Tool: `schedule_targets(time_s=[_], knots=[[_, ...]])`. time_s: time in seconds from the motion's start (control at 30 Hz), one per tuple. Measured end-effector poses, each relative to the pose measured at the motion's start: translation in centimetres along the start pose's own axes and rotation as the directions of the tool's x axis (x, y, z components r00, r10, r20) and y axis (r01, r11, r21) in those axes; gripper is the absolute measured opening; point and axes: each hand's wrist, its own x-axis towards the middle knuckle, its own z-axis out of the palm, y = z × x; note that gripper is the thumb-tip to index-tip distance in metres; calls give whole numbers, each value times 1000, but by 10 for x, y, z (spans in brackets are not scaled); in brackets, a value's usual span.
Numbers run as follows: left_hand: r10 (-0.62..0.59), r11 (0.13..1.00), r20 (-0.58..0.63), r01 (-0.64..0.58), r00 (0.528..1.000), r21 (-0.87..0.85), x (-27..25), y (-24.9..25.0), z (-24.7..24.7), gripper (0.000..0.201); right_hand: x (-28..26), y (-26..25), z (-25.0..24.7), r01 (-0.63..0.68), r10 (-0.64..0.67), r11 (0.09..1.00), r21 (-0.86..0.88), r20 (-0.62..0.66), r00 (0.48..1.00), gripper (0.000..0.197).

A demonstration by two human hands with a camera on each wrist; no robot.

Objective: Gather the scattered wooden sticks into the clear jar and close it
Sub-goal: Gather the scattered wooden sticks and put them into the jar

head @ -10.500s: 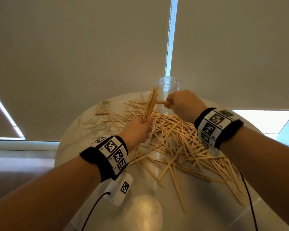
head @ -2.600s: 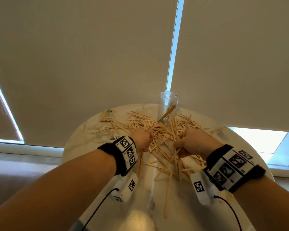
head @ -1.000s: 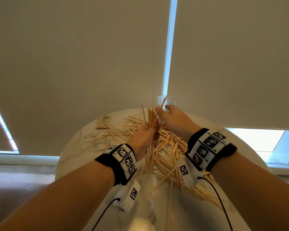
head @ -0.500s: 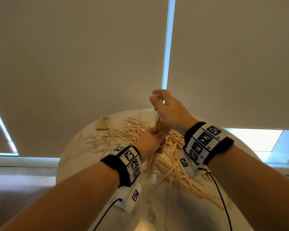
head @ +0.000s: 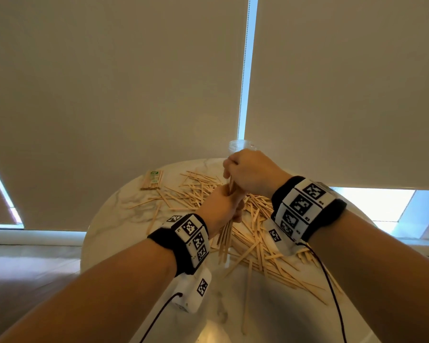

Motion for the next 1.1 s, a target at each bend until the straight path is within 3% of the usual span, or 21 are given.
schedule_targets(time_s=[0.07,0.2,0.3,0.37,0.4,0.47,0.53,0.6,0.73,0.8,0.9,0.97,1.1], knots=[[-1,999,-21,1,1000,-35,2,1,-2,23,-3,1,7,11,-13,999,52,26,1000,36],[-14,990,-128,-4,992,-139,10,3,-19,22,-9,17,18,-35,56,958,284,-68,996,66],[-1,970,-290,-70,957,-233,18,8,-37,26,-16,36,31,-136,99,965,223,166,981,77],[6,936,-363,-133,932,-325,21,11,-43,22,-22,40,42,-197,116,959,204,351,929,87],[-3,913,-383,-154,924,-377,22,12,-43,20,-25,37,48,-212,115,957,196,414,903,86],[-24,876,-390,-169,920,-453,22,10,-38,18,-27,30,61,-237,97,941,243,477,874,59],[-23,863,-372,-169,928,-475,21,5,-35,17,-28,23,69,-248,63,903,351,462,885,25],[-22,864,-373,-170,928,-474,22,3,-37,16,-29,17,67,-226,44,881,415,406,913,9],[-67,892,-410,-130,909,-433,23,3,-43,23,-25,7,58,-236,49,871,430,403,914,30],[-65,932,-414,-93,908,-350,21,4,-39,31,-24,3,57,-217,47,897,384,407,912,26],[-61,941,-373,-72,926,-332,15,8,-30,30,-25,4,57,-139,40,939,314,302,952,8],[-64,945,-333,-50,941,-323,12,12,-25,29,-26,7,59,-118,35,945,306,265,964,14],[-110,951,-244,30,963,-309,8,16,-21,63,-27,10,59,-78,2,951,299,244,970,23]])
